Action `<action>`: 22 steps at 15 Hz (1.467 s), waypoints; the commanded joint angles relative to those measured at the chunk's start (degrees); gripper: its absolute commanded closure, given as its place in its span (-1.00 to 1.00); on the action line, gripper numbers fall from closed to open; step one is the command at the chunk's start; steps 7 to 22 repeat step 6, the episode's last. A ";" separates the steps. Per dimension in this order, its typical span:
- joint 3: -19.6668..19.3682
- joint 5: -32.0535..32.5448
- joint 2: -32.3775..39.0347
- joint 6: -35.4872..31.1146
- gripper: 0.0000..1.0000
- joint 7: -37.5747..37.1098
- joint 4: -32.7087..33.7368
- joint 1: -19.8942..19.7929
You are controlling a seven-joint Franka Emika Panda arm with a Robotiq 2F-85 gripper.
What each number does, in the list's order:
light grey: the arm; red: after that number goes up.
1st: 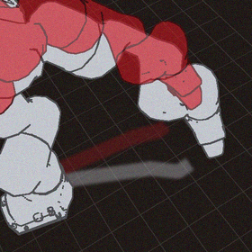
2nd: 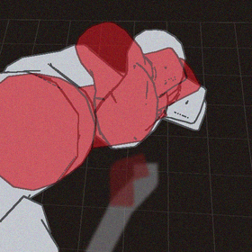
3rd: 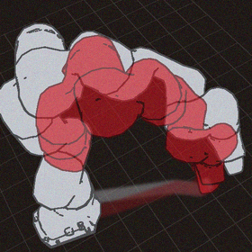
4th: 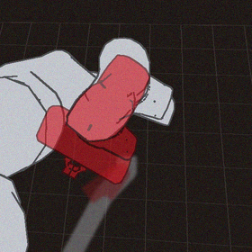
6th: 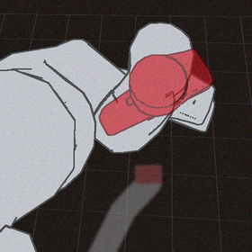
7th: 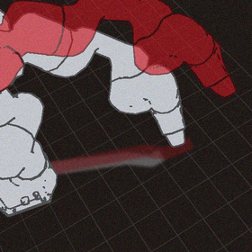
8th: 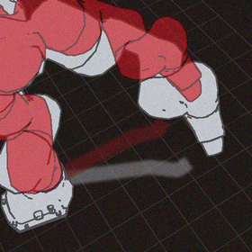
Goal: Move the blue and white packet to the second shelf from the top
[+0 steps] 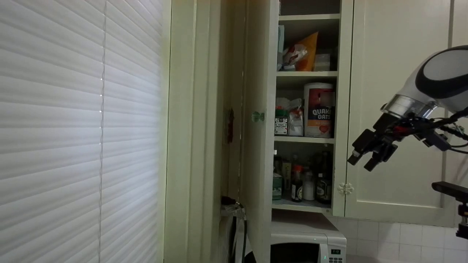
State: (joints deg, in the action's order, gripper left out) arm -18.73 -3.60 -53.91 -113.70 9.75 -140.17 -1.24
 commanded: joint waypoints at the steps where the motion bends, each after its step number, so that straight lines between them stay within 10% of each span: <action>1: 0.84 -1.24 0.36 0.17 -1.00 1.07 0.10 -1.41; 22: 0.96 -1.27 -0.24 0.17 -1.00 1.05 0.10 -1.36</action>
